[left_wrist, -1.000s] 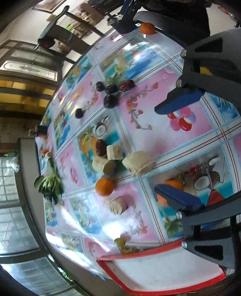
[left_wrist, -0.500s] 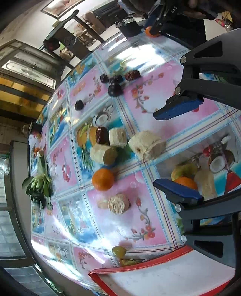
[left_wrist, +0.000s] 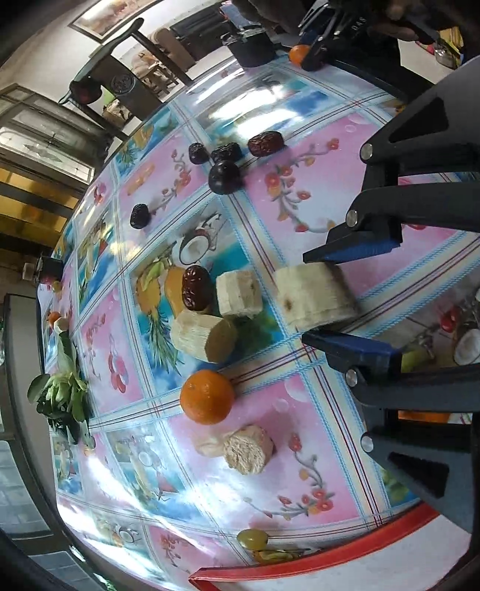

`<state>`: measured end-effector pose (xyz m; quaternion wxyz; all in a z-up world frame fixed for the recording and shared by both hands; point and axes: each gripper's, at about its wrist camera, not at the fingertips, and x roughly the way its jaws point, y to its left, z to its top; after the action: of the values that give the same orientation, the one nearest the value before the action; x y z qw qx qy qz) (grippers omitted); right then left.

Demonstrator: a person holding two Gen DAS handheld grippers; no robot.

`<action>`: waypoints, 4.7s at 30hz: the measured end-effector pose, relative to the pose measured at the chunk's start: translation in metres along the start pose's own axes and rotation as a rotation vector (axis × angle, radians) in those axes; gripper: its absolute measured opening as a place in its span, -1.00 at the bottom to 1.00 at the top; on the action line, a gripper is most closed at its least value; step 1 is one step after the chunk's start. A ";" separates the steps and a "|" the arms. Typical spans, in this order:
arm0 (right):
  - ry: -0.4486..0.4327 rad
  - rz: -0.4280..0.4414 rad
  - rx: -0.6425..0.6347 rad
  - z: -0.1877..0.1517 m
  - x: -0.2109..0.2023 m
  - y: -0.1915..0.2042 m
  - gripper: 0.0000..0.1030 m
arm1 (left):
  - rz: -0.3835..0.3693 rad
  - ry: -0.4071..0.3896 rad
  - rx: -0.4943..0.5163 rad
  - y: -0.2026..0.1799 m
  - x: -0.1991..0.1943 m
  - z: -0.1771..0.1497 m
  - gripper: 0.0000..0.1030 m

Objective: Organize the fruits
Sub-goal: 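Grasp an orange with the right tool while the left tool grasps a pale yam chunk, then carry the orange and yam chunk into the red tray and open both tools, then grasp a green grape with the left tool while the right tool grasps another orange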

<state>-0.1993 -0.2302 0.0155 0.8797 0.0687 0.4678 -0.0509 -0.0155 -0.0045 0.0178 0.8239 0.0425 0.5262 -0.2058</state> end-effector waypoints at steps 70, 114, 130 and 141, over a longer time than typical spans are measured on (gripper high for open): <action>0.210 0.553 -0.522 0.003 0.026 0.417 -0.28 | 0.328 -0.003 -0.389 0.217 -0.125 -0.160 -0.47; -0.103 0.287 -0.213 0.082 -0.045 0.209 0.66 | 0.087 -0.065 -0.095 0.164 -0.103 -0.012 0.20; 0.049 0.447 -0.396 0.052 0.040 0.266 0.38 | -0.016 0.277 0.462 0.157 -0.010 0.069 0.15; 0.033 0.432 -0.473 0.043 0.045 0.299 0.28 | -0.031 0.340 0.661 0.145 0.014 0.063 0.15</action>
<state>-0.0929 0.0557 0.0240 0.8541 -0.0392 0.4553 0.2486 0.0986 0.1050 0.0123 0.6636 0.3317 0.5612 -0.3670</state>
